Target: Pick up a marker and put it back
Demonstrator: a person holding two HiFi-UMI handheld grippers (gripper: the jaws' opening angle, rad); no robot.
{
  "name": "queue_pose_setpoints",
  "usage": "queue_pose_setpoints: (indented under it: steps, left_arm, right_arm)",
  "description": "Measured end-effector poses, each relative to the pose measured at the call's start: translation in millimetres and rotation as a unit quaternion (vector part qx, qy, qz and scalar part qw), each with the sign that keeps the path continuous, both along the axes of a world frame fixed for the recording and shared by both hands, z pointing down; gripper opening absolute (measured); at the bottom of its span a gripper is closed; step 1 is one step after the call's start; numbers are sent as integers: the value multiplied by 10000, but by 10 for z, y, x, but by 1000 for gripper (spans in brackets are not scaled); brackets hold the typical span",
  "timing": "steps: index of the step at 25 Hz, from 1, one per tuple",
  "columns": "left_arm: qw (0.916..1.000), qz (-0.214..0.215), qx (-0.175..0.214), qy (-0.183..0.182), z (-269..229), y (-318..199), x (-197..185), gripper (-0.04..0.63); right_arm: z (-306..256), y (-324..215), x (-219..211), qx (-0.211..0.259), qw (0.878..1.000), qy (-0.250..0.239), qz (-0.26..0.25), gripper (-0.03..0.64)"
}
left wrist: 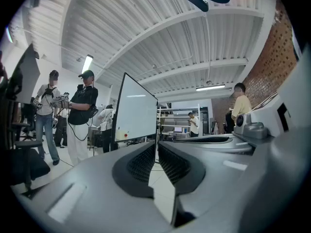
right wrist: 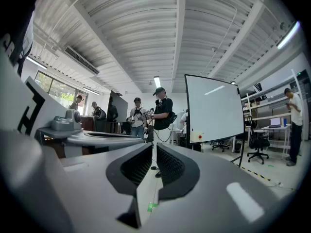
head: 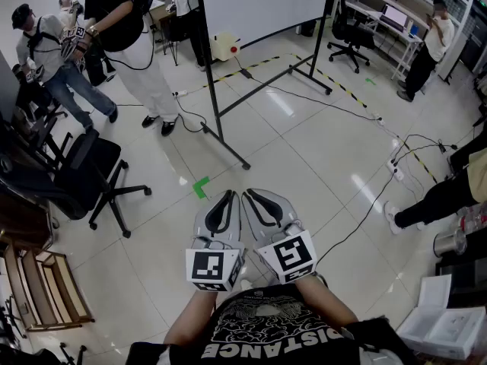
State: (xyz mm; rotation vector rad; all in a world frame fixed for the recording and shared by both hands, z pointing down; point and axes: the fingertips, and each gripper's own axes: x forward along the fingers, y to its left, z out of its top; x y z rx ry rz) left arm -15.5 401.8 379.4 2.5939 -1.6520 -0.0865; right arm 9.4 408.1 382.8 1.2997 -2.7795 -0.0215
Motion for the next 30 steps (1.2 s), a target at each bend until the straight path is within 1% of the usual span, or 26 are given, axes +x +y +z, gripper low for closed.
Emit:
queue_pose_setpoints:
  steps: [7,13,17,21,26,30]
  left_arm:
    - [10000,28,-51,49,-12,-118,-153,14]
    - [10000,-41,14,17,8,-410,-165,14]
    - [9999,-136,-4,43,8,-759,-143,14]
    - [9999,-144,65,-26,-41,-1201,-95,14]
    - [9997,-235,-21,-66,-3,-1757,-38,14]
    - [9994,-326,-2,-124,-28,-2189,108,14]
  right_arm:
    - [-13,-123,-144,23,10000,35,18,3]
    - [7,-401,-137,36,10000,28,14,3]
    - [30,-737,-99,41,10000,-13,-49,3]
    - [9,-1223,-65,52,10000,9,-63,3]
    - [27,-1775,-16,45,9998,-32,-165,3]
    - [19,-2202,128,-12,9997,-51,-258,3]
